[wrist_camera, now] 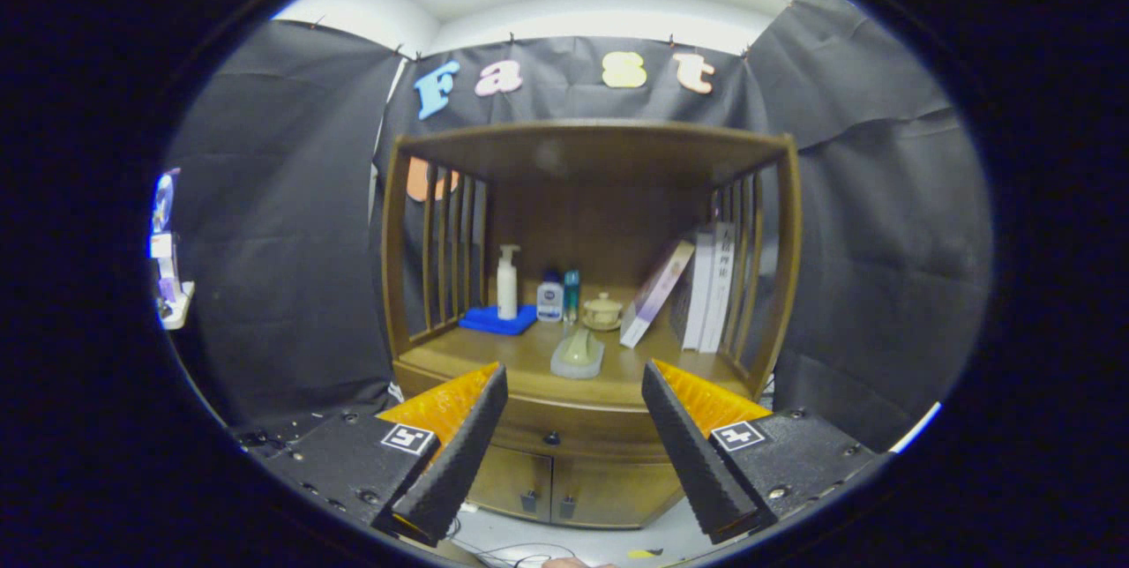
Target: Pull open the drawer, take out the items inside it, and place them on the countertop above the cabinet.
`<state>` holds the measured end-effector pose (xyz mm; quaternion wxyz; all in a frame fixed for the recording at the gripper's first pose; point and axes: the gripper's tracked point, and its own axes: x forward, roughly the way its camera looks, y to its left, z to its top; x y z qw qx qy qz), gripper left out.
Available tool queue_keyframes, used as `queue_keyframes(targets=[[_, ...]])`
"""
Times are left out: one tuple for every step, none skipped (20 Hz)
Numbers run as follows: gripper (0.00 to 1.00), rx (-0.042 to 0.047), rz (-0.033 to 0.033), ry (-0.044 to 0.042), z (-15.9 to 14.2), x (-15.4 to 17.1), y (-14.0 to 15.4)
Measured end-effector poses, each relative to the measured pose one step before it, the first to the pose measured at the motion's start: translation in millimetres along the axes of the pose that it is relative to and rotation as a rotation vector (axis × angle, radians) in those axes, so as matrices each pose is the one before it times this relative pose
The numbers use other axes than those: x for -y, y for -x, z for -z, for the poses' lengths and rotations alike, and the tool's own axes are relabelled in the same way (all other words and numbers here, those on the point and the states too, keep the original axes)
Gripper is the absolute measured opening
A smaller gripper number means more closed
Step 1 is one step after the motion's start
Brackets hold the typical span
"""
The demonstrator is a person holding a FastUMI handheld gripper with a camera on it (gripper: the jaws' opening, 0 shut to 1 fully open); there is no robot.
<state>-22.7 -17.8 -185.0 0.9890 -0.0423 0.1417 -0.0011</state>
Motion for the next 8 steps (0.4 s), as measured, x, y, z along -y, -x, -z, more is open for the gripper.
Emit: queue_keyframes(targets=[[0.99, 0.01663, 0.00653, -0.00041, -10.73, 6.38, 15.03], [0.99, 0.01344, -0.0055, -0.01323, -9.94, 3.57, 14.6], [0.99, 0.00535, -0.00619, -0.02107, -6.58, 2.19, 13.71], [0.99, 0.00924, -0.01418, -0.01466, -7.72, 2.25, 14.0], [0.99, 0.00672, -0.00174, -0.00759, -7.6, 6.14, 11.8], [0.99, 0.0109, 0.00807, 0.00015, -8.76, 7.62, 11.29], [0.99, 0.0153, 0.01095, 0.00324, -11.28, 8.09, 9.7], [0.99, 0.01721, 0.01174, 0.00221, -12.3, 6.89, 10.82]])
